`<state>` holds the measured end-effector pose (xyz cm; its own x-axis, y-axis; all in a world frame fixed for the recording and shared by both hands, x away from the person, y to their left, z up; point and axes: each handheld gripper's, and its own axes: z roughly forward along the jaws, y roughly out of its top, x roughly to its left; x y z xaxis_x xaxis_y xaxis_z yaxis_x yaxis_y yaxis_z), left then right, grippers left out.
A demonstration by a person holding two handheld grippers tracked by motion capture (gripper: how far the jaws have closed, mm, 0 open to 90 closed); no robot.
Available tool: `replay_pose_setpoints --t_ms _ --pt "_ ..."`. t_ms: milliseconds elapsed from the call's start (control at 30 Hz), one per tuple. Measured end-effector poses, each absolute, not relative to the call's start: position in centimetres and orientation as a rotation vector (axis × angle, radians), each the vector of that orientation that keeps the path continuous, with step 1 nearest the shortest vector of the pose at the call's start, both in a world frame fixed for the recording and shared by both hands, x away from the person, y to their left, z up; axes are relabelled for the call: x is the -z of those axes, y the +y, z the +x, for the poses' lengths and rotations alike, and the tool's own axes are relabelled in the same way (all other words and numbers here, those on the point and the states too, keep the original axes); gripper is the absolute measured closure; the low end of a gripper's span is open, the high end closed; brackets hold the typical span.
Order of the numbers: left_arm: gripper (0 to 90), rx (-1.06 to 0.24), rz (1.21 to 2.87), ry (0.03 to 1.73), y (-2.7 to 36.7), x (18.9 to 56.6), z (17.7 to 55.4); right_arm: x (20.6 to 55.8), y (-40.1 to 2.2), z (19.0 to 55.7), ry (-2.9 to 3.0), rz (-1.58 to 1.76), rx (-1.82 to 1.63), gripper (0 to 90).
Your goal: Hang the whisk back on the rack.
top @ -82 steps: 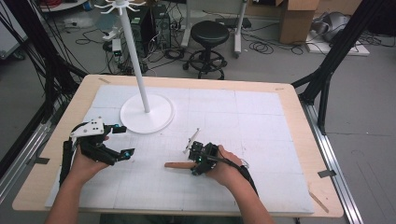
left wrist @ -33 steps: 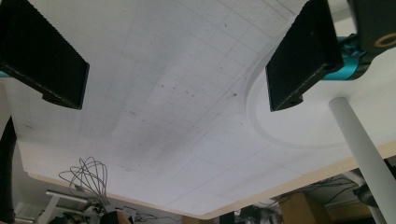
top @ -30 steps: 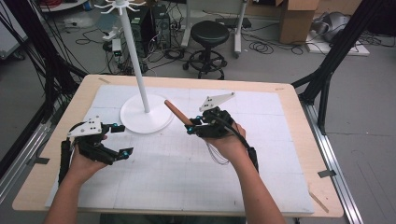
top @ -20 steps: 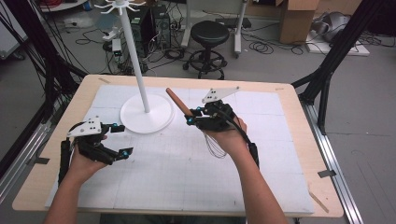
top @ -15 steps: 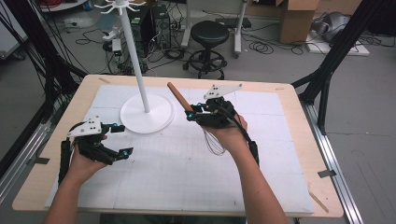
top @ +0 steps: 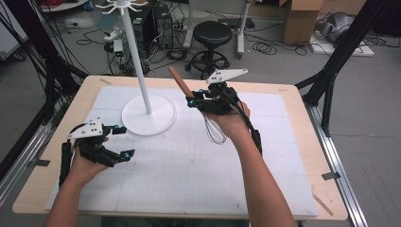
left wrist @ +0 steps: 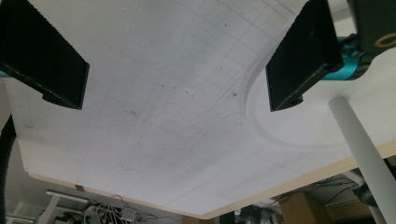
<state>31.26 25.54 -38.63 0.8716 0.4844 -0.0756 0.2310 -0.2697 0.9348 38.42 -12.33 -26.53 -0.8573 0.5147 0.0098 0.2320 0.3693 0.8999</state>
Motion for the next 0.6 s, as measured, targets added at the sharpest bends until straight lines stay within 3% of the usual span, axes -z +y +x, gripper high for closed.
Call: replay_pose_setpoints --t_ms 600 --pt "6.7 -0.266 1.855 0.532 25.6 38.6 31.2 22.5 -10.5 40.3 2.36 0.567 -1.451 70.9"
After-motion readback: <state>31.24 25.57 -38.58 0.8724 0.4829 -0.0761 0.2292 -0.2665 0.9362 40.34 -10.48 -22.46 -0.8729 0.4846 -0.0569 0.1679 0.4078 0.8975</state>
